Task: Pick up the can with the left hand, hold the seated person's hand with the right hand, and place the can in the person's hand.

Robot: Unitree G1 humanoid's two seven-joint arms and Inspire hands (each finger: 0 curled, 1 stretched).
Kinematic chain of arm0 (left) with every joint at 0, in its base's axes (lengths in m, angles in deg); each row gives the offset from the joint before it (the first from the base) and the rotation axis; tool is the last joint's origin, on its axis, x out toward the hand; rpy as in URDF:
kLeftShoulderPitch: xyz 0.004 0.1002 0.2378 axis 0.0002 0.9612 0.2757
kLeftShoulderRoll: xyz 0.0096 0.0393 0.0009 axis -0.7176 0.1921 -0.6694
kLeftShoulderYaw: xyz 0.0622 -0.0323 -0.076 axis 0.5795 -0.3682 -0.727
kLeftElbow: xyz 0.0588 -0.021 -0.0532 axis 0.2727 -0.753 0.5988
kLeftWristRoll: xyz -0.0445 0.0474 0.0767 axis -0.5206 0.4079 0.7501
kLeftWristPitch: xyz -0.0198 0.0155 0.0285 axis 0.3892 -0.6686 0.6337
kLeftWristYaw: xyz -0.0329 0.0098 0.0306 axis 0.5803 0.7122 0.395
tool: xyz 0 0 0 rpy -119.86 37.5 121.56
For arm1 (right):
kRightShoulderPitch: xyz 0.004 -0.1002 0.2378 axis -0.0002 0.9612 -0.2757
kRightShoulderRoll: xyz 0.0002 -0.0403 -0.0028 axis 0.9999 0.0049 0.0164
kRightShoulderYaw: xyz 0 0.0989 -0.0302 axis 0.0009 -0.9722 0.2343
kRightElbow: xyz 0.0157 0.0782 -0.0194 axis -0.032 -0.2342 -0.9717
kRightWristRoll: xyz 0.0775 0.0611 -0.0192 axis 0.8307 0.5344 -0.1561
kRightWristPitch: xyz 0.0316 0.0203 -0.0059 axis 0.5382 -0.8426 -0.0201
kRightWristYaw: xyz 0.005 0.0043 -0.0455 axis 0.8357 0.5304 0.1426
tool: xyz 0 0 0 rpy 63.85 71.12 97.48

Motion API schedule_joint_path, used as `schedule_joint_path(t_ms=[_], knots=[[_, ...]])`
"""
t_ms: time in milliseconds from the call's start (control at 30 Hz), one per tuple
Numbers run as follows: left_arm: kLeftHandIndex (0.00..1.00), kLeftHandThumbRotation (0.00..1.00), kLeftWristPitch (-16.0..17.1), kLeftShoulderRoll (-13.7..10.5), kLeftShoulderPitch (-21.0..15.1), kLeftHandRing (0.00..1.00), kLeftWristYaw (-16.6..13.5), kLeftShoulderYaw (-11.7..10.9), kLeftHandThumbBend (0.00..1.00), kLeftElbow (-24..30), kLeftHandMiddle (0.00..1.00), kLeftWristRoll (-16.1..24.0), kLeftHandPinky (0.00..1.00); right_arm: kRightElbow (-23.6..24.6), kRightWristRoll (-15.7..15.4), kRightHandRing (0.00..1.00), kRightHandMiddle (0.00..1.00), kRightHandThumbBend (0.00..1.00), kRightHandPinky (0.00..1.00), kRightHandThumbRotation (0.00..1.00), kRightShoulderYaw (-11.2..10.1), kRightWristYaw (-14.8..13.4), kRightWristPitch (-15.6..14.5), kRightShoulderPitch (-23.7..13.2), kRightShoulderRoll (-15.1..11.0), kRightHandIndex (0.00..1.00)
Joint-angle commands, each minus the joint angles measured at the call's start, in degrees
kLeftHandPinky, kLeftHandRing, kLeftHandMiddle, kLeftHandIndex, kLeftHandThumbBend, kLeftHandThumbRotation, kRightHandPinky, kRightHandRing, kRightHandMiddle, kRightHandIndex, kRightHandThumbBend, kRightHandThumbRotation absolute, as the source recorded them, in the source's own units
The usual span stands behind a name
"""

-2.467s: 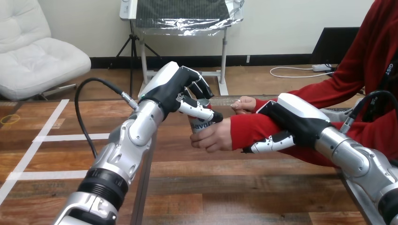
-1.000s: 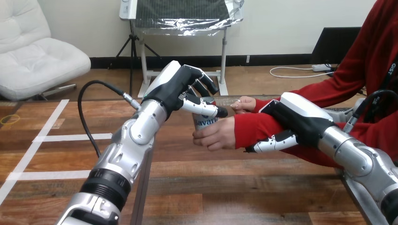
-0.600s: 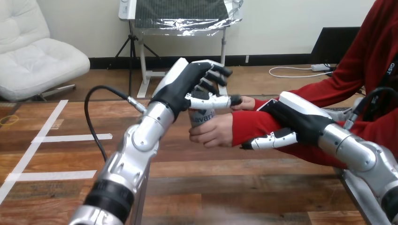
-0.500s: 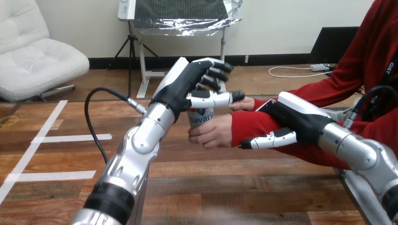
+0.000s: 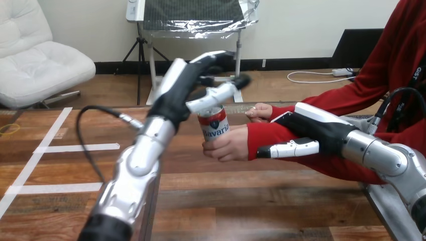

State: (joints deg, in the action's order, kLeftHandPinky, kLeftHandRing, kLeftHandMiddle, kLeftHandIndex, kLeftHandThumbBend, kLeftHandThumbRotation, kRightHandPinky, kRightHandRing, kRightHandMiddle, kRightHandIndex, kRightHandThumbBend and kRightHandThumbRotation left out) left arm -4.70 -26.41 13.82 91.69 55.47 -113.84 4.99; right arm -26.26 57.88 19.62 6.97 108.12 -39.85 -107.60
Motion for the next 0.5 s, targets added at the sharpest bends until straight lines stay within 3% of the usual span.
schedule_joint_path(t_ms=[0,467], knots=[[0.81,0.93,0.5,-1.9,2.0,0.90,-1.3,-2.8,0.71,6.5,0.86,-1.0,0.86,3.4,0.6,0.75,0.75,0.99,0.69,0.98,-0.4,0.7,1.3,-2.9,1.3,0.77],[0.77,1.00,1.4,-2.6,7.9,0.85,-3.4,-5.1,0.65,14.3,0.81,-1.0,0.85,5.5,2.1,0.83,0.87,1.00,0.73,1.00,-1.0,4.0,0.8,-1.5,0.8,0.91]])
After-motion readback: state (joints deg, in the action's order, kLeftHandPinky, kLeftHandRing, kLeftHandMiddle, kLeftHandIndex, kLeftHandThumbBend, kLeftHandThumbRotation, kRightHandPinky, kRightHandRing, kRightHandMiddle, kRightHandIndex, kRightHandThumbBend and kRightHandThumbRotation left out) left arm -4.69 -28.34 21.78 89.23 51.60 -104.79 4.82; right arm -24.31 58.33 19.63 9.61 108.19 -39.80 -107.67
